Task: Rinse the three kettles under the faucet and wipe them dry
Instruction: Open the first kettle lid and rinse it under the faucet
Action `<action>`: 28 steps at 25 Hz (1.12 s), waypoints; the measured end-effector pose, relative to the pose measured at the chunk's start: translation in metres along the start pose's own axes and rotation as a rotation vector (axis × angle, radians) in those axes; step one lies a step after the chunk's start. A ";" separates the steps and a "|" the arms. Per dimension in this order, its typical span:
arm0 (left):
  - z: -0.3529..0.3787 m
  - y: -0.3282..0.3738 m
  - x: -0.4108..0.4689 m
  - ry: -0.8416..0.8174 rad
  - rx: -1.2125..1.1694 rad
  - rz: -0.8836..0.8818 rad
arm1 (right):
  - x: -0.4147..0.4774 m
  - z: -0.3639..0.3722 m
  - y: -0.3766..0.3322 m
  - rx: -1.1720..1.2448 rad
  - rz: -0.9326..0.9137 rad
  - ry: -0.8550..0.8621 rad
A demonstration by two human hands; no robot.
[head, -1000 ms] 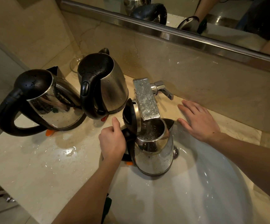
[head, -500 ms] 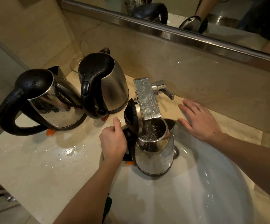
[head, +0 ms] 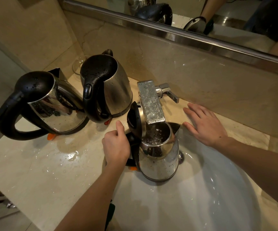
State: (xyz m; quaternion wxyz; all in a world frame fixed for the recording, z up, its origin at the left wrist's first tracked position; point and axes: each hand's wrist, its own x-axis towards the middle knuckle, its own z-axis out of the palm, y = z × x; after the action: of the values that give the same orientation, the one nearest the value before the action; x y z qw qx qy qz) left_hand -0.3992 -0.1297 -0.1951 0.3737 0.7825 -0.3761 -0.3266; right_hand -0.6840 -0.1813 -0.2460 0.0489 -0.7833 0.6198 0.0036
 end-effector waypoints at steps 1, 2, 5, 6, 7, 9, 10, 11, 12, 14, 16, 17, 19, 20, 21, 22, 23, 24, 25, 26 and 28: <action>0.000 0.000 0.000 -0.003 0.000 0.002 | 0.000 0.000 0.000 0.000 0.000 0.000; 0.000 0.000 0.000 -0.006 0.000 0.004 | 0.000 0.000 0.000 0.001 0.001 -0.001; 0.000 -0.001 0.000 -0.004 0.004 0.007 | -0.001 0.000 -0.001 0.002 0.001 0.001; 0.000 -0.001 0.000 -0.002 0.004 0.008 | -0.001 0.000 0.000 0.000 0.001 -0.001; 0.000 -0.001 0.000 -0.001 0.002 0.007 | -0.001 0.000 0.000 -0.003 0.000 -0.003; 0.000 -0.001 0.001 -0.001 0.000 -0.002 | 0.000 0.000 0.000 -0.004 0.000 -0.004; 0.000 -0.001 0.001 0.000 0.001 -0.005 | 0.000 0.000 0.000 -0.001 0.000 -0.005; 0.001 -0.001 0.001 0.001 0.000 -0.005 | 0.000 0.000 0.000 0.000 0.001 -0.004; 0.001 -0.001 0.000 0.000 -0.001 -0.003 | 0.000 0.000 0.000 -0.001 0.000 -0.004; 0.000 -0.001 0.000 -0.002 0.000 0.003 | 0.000 0.001 0.001 -0.001 -0.002 -0.005; 0.000 0.000 0.001 -0.004 -0.003 0.006 | 0.000 0.001 0.001 -0.001 -0.003 -0.005; 0.000 0.000 0.001 -0.005 -0.006 0.006 | 0.000 0.002 0.001 -0.001 -0.004 -0.003; 0.000 -0.001 0.001 -0.005 -0.007 0.007 | 0.000 0.002 0.001 0.001 -0.005 0.004; 0.000 -0.001 0.002 -0.004 -0.006 0.007 | 0.000 0.001 0.001 0.002 -0.005 0.006; 0.000 -0.001 0.002 -0.003 -0.005 0.008 | 0.000 0.001 0.001 0.003 -0.005 0.007; 0.000 -0.002 0.002 -0.002 -0.004 0.008 | 0.000 0.000 0.001 0.004 -0.006 0.009; 0.000 -0.002 0.002 -0.002 -0.002 0.008 | 0.000 0.000 0.001 0.004 -0.007 0.009; 0.000 -0.003 0.002 -0.002 -0.001 0.008 | 0.000 0.000 0.001 0.002 -0.008 0.006; 0.000 -0.003 0.002 -0.003 -0.002 0.007 | -0.001 0.000 0.001 0.000 -0.007 0.004; 0.000 -0.003 0.002 -0.003 -0.005 0.007 | 0.000 0.001 0.000 -0.001 -0.008 0.004; 0.000 -0.002 0.002 -0.004 -0.008 0.010 | 0.000 0.001 0.001 -0.005 -0.006 0.003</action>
State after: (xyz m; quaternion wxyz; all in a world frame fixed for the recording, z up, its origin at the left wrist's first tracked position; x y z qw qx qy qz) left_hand -0.3975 -0.1303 -0.1968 0.3777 0.7784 -0.3793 -0.3281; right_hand -0.6848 -0.1812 -0.2469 0.0462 -0.7853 0.6173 0.0040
